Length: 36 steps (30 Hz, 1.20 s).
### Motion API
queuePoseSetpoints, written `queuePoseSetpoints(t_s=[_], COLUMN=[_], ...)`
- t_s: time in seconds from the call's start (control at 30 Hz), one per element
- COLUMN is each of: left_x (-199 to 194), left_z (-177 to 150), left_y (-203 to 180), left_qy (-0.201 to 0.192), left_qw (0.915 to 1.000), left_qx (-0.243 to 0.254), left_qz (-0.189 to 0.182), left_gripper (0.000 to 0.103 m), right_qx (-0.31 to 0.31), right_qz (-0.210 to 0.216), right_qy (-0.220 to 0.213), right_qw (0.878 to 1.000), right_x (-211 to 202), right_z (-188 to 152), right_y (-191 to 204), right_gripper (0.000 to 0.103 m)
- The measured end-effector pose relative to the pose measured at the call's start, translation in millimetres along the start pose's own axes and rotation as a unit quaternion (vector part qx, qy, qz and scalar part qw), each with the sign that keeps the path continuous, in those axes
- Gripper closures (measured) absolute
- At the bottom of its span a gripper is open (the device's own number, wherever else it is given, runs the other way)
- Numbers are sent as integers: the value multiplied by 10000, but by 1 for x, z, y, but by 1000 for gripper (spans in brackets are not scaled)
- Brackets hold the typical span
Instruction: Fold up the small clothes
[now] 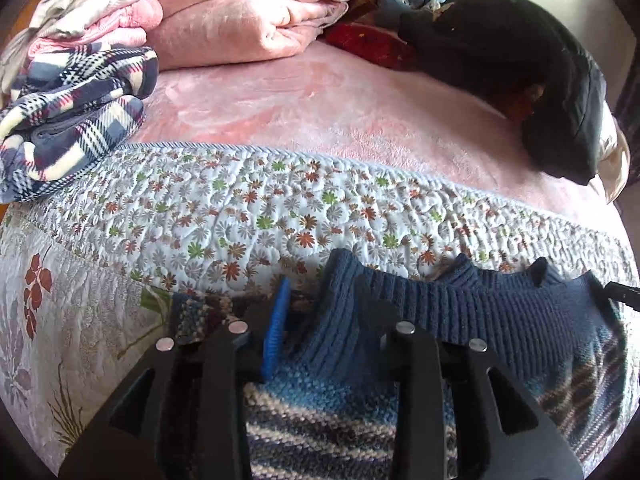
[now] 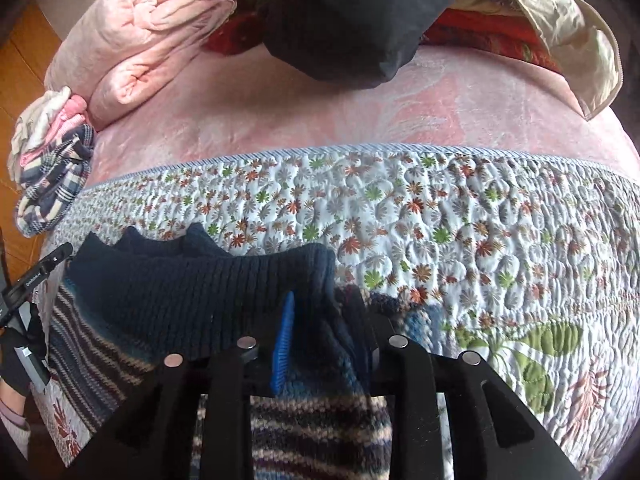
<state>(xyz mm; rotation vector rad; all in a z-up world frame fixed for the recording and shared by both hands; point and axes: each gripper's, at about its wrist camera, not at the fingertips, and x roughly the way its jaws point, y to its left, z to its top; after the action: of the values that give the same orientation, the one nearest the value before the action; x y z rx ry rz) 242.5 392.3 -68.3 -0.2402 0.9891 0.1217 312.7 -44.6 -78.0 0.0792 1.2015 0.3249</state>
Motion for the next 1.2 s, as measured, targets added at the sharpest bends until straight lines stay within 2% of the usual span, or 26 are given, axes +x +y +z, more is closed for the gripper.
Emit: queuePoseSetpoints(t_s=[0.13,0.3,0.43,0.5,0.53,0.57,0.67,0.77,0.93,1.2], left_x=[-40,-77,-83,-79,-77,-74,-60,-48,-45,-42], left_z=[-16,-62,-105,-123,-129,-136,-148,-153,-155,-161], left_y=[1,-6,-11,-16,-18,-20,-19,-12,-8,-8], left_qy=[-122,76,411,552,596,631,792,884,956,895], left_qw=[9995,9980,9956,9945,9944,9945,9944,9942,9932,9937], left_qx=[128,234,108,120,170,242,260,198,110,125], left_qz=[-243,-581,-835,-884,-857,-799,-655,-579,-653,-657], left_gripper=[64,56,54,54,54,54,54,54,54,54], right_qx=[-73,-16,92,99,90,68,145,185,286,387], right_qz=[188,291,318,183,167,200,256,245,261,270], right_qy=[66,280,495,579,589,586,592,560,620,648], right_qw=[9998,9992,9982,9981,9981,9981,9978,9980,9973,9968], right_x=[-35,-61,-62,-59,-58,-57,-53,-49,-37,-27], right_z=[-30,-83,-121,-134,-140,-145,-154,-160,-164,-167], right_y=[-7,-17,-26,-28,-30,-31,-37,-40,-45,-50], right_gripper=[72,66,66,66,71,80,89,90,90,81])
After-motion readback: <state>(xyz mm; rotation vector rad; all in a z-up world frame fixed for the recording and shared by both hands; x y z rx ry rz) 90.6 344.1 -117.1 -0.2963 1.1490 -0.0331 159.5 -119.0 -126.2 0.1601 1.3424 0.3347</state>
